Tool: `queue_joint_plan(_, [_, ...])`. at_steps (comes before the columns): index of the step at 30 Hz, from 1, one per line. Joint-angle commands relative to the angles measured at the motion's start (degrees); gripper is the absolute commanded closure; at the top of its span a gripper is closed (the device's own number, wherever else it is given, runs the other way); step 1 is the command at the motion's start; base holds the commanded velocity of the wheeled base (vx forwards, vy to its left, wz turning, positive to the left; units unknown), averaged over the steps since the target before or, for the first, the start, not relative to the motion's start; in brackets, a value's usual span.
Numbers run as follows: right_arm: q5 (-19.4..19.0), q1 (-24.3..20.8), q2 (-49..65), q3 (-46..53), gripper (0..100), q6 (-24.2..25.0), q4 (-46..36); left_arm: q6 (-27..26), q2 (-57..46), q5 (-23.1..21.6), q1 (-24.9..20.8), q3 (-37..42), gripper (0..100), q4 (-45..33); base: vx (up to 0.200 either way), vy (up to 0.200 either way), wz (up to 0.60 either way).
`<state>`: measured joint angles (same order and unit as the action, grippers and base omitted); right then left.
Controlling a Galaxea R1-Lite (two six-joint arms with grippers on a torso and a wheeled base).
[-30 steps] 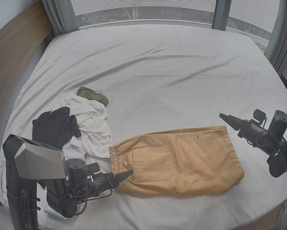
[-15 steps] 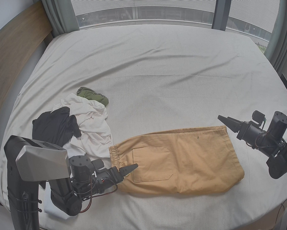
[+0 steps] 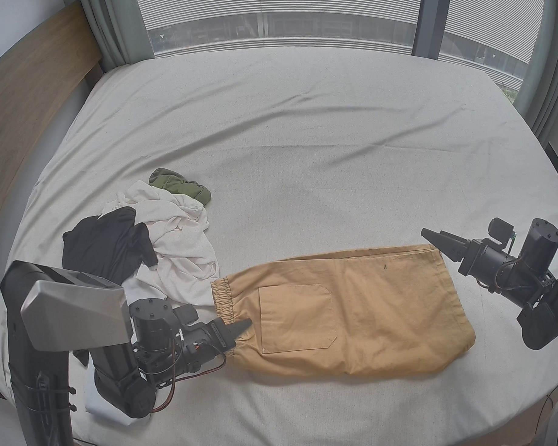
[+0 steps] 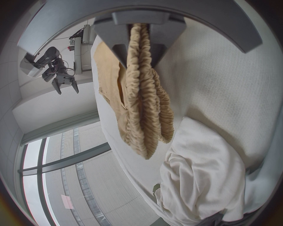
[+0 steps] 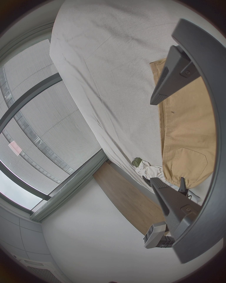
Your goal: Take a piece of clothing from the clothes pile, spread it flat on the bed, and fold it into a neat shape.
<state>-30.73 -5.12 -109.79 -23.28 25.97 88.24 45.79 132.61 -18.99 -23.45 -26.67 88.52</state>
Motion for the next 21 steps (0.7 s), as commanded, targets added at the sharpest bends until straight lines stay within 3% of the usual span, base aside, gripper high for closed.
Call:
queue_joint_plan(1, [-0.12, -0.07, -0.07, 0.52, 0, -0.04, 0.01, 1.94, -7.98, -0.08, -0.1, 5.05, 100, 0.08, 0.0, 0.0, 0.0])
queue_joint_plan(13, [-0.21, 0.11, 0.1, 0.52, 0, -0.04, 0.01, -0.26, -10.0, 0.36, 0.43, 13.58, 100, 0.17, 0.0, 0.0, 0.0])
queue_joint_plan(21, [-0.29, 0.11, 0.28, 0.61, 0, 0.05, 0.01, -2.46, -13.43, -0.08, 3.59, 16.83, 100, 0.17, 0.0, 0.0, 0.0])
